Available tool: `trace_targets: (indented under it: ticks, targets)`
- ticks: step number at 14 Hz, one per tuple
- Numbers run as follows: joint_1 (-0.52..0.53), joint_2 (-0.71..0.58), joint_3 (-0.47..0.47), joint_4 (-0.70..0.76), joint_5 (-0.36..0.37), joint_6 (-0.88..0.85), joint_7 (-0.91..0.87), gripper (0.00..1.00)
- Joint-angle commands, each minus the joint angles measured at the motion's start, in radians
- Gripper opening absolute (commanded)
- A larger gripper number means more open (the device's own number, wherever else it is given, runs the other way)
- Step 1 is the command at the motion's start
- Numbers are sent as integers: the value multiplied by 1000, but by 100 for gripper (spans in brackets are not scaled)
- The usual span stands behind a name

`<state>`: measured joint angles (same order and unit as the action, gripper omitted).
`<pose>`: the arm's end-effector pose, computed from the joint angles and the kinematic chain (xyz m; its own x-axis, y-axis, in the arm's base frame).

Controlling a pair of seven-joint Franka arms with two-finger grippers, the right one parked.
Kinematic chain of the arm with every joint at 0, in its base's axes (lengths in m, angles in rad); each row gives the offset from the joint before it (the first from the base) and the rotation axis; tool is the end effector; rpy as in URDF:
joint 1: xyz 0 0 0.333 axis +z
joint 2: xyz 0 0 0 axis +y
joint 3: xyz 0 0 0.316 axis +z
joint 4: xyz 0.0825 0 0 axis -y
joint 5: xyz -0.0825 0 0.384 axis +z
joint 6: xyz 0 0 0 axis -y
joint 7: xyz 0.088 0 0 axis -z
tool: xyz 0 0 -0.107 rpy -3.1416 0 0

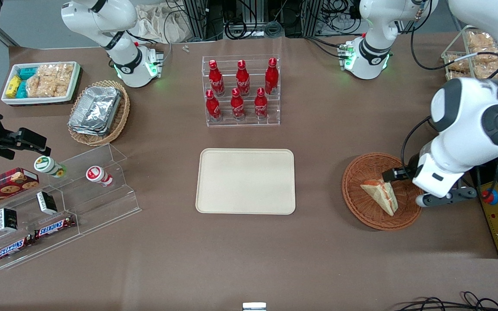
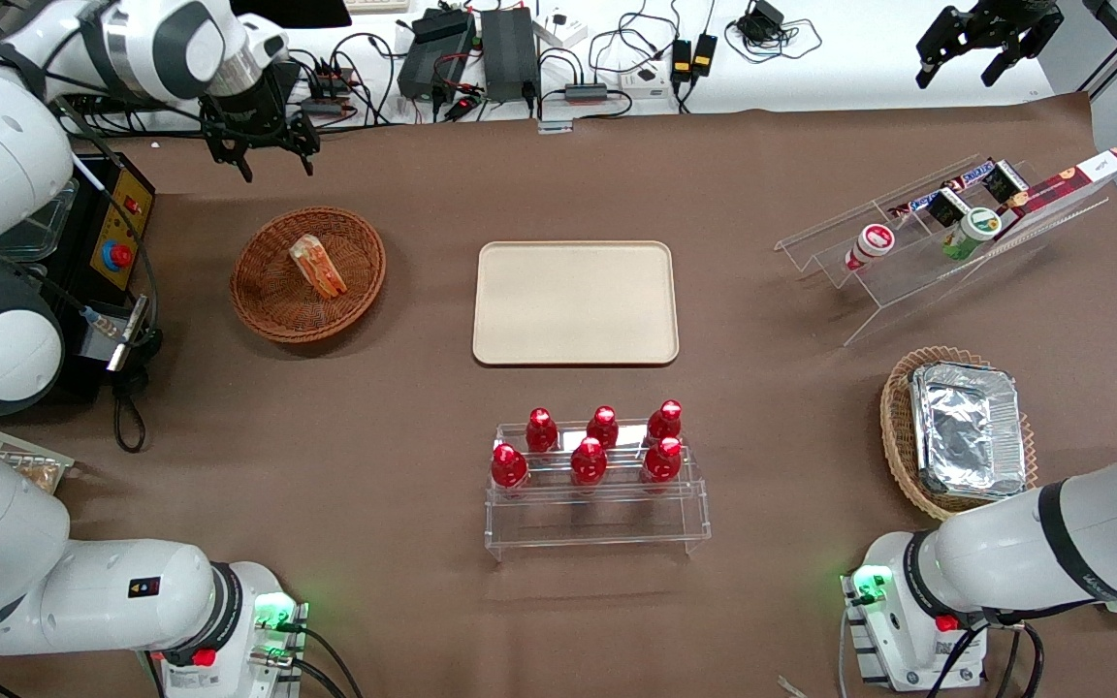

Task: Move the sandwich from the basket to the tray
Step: 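Move the left gripper down over the wrapped sandwich in the wicker basket, then lower the left gripper around the sandwich and close its fingers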

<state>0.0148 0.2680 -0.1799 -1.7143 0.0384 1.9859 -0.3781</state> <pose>0.6293 -0.0935 0.4336 0.9792 0.2027 0.0031 0.2027 -0.9791 0.0143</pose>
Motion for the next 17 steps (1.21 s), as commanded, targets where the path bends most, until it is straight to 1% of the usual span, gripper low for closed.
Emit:
trace_targets:
  ticks: [1,3,4,5,7,9,11,13,17]
  targets:
    - [4,6,5,-76,18,70,-123,100]
    - [7,51,5,-76,29,115,-191,100]
    - [7,71,5,-74,32,122,-252,100]
    - [7,89,5,-76,56,143,-271,100]
    - [5,134,3,-79,147,163,-289,100]
    - [5,163,3,-79,185,174,-337,100]
    - [7,186,3,-77,186,180,-363,100]
    - [4,210,3,-71,187,198,-438,100]
    - [4,235,3,-76,187,208,-476,100]
